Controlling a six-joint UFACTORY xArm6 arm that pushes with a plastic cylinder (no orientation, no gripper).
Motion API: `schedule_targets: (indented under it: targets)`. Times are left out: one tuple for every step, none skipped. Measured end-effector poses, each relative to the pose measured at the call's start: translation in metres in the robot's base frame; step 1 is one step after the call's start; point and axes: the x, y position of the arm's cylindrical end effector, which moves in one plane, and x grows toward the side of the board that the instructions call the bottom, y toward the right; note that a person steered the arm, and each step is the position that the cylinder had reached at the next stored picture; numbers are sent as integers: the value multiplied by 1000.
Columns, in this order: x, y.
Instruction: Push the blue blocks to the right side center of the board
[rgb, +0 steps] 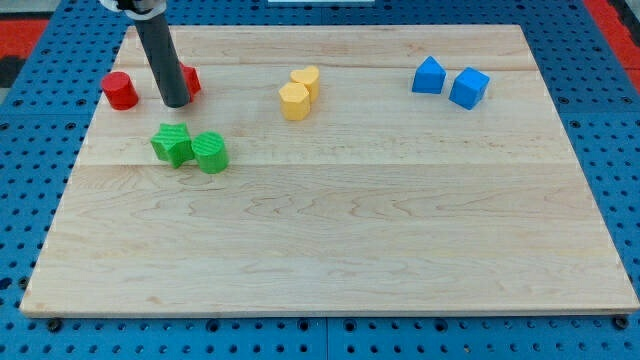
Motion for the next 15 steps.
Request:
schedule_targets:
  targets:
    - [-27,2]
    - [-57,48]
    - [-67,88]
    - [-68,112]
    - [-68,135]
    - [-61,158]
    - [-61,158]
    - [-61,164]
    - [-61,199]
    - [-61,227]
    - [-62,294]
    - [-58,342]
    - [-42,373]
    - [-11,403]
    - [4,404]
